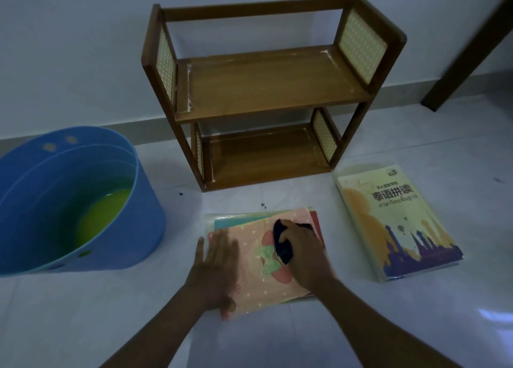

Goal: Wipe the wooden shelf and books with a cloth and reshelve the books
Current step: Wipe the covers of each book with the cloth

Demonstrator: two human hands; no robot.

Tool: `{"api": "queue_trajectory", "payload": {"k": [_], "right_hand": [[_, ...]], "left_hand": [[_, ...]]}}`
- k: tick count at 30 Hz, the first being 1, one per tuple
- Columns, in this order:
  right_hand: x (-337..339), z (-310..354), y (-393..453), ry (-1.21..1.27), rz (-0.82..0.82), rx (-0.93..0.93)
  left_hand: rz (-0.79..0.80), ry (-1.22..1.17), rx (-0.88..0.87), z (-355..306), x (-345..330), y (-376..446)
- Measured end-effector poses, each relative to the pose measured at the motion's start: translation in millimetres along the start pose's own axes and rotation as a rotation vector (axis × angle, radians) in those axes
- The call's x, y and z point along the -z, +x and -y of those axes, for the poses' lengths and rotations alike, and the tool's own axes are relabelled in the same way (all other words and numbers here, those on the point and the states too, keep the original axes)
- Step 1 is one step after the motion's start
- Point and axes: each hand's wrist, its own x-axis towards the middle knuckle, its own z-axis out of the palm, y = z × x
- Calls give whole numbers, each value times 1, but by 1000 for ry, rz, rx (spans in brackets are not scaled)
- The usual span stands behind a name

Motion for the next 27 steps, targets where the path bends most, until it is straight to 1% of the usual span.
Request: {"api": "queue_trajectory", "payload": {"k": [2,3,4,7,8,9,10,11,13,14,15,17,18,19,20,21,22,23,25,27], "right_hand": [[3,-7,5,-8,22,14],[4,-7,6,-15,31,29],[2,-9,6,-15,38,42],[8,-12,9,30,87,76],[13,-14,12,88,77,67],[22,-13,12,158,32,16],[33,-14,14,224,-63,-75],[46,-14,16,289,-193,-198],[77,-14,20,443,-438,-451],[92,-17,22,505,-542,-522],[105,-23,24,554,-640,-560],[133,-33,29,649,-814,-570],[143,-37,31,684,-855,-557],[151,-39,33,690,-864,-525],[153,-39,33,665,-838,-490],[152,-37,34,618,-794,-448],[147,-34,34,558,-737,-409],[139,-29,34,495,-674,-369],[116,-16,34,385,-537,-284],[84,-11,34,290,-356,-208]], "left_hand": [[-6,-64,-113,-35,2,-2],[14,-112,-134,-52,-1,-3],[33,-111,-130,-67,-5,-2],[1,78,-85,-79,-10,0],[23,92,-106,-77,-6,-1],[53,80,-145,-73,1,-4],[76,42,-178,-69,13,-7],[76,-10,-199,-67,27,-11],[-27,-227,-185,-62,60,-19],[-89,-380,-140,-59,78,-23],[-141,-524,-86,-56,93,-27],[-222,-794,12,-46,117,-33],[-234,-952,50,-39,124,-34],[-215,-1141,86,-34,128,-34],[-169,-1330,117,-29,127,-32],[-124,-1462,143,-27,122,-26],[-100,-1508,173,-24,110,-17],[-94,-1477,216,-24,96,-8],[-141,-1289,306,-22,65,8],[-236,-962,348,-15,41,17]]}}
